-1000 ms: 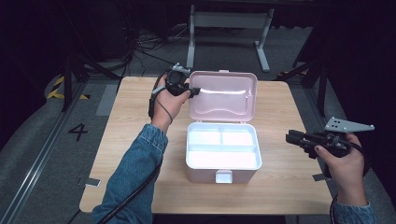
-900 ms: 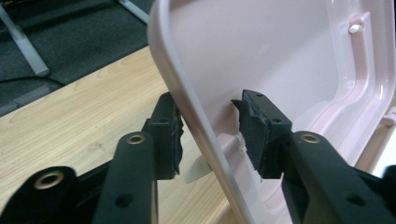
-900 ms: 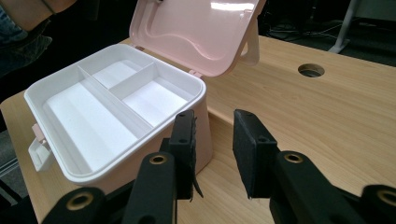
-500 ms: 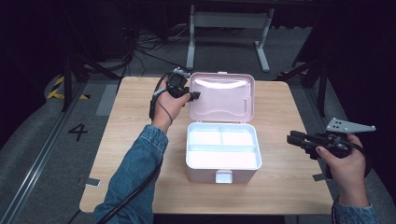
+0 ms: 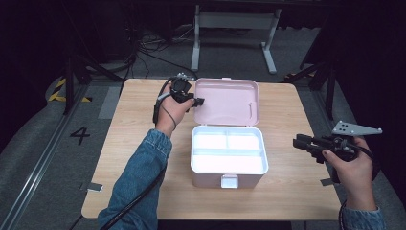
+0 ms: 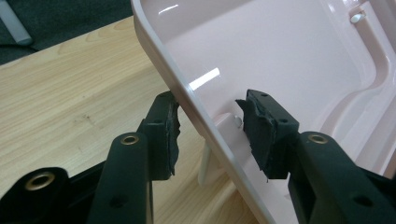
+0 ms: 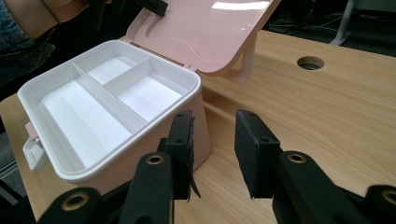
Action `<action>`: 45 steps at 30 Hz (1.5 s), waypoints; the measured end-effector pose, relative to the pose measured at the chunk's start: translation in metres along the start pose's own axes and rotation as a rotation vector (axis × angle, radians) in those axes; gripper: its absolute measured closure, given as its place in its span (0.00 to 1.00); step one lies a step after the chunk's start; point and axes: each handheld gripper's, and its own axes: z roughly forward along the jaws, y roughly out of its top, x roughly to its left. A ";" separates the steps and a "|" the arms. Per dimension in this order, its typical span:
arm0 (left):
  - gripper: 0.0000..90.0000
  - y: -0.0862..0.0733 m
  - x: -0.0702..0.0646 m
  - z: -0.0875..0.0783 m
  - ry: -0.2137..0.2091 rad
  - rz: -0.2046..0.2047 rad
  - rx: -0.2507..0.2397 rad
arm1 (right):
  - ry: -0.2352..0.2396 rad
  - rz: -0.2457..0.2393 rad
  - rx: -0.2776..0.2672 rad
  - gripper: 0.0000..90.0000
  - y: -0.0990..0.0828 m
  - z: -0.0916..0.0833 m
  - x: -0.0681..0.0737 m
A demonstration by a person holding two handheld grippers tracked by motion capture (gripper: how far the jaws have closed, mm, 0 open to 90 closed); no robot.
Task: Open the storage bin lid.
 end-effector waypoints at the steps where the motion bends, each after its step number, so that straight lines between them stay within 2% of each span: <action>1: 0.62 -0.001 0.000 0.001 0.000 -0.006 0.000 | 0.000 0.000 0.000 0.76 0.000 0.000 0.000; 4: 0.60 -0.002 0.002 0.000 0.003 -0.004 0.019 | -0.002 0.002 0.001 0.76 0.000 0.000 -0.001; 6: 0.54 -0.003 0.003 -0.003 -0.002 -0.008 0.012 | -0.002 0.002 0.000 0.76 0.000 0.000 -0.001; 12: 0.49 -0.004 0.000 -0.017 -0.009 0.004 -0.002 | 0.002 0.001 0.002 0.76 0.000 0.002 -0.001; 16: 0.49 -0.004 -0.006 -0.034 -0.014 0.035 -0.030 | 0.007 0.000 0.008 0.76 0.001 0.006 -0.001; 18: 0.48 -0.005 -0.013 -0.051 -0.009 0.066 -0.040 | 0.012 -0.005 0.010 0.76 0.002 0.008 -0.002; 19: 0.48 -0.005 -0.013 -0.051 -0.009 0.066 -0.040 | 0.012 -0.005 0.010 0.76 0.002 0.008 -0.002; 23: 0.47 -0.012 -0.026 -0.082 0.007 0.117 -0.047 | 0.019 -0.006 0.010 0.76 0.005 0.012 -0.004; 24: 0.47 -0.012 -0.026 -0.082 0.007 0.117 -0.047 | 0.019 -0.006 0.010 0.76 0.005 0.012 -0.004; 28: 0.46 -0.027 -0.037 -0.117 0.021 0.152 -0.046 | 0.031 -0.012 0.018 0.75 0.009 0.019 -0.005; 29: 0.46 -0.027 -0.037 -0.117 0.021 0.152 -0.046 | 0.031 -0.012 0.018 0.75 0.009 0.019 -0.005; 35: 0.44 -0.048 -0.044 -0.151 0.045 0.172 -0.050 | 0.039 -0.010 0.029 0.72 0.013 0.029 -0.012; 37: 0.43 -0.059 -0.046 -0.165 0.063 0.176 -0.047 | 0.041 -0.009 0.039 0.71 0.014 0.030 -0.014; 38: 0.43 -0.059 -0.046 -0.165 0.063 0.176 -0.047 | 0.041 -0.009 0.039 0.71 0.014 0.030 -0.014; 41: 0.43 -0.075 -0.046 -0.179 0.085 0.174 -0.031 | 0.043 -0.005 0.058 0.67 0.016 0.034 -0.017; 42: 0.43 -0.075 -0.046 -0.179 0.085 0.174 -0.031 | 0.032 -0.011 0.067 0.66 0.016 0.035 -0.019; 45: 0.42 -0.090 -0.047 -0.188 0.091 0.174 -0.008 | 0.015 -0.016 0.089 0.64 0.016 0.036 -0.022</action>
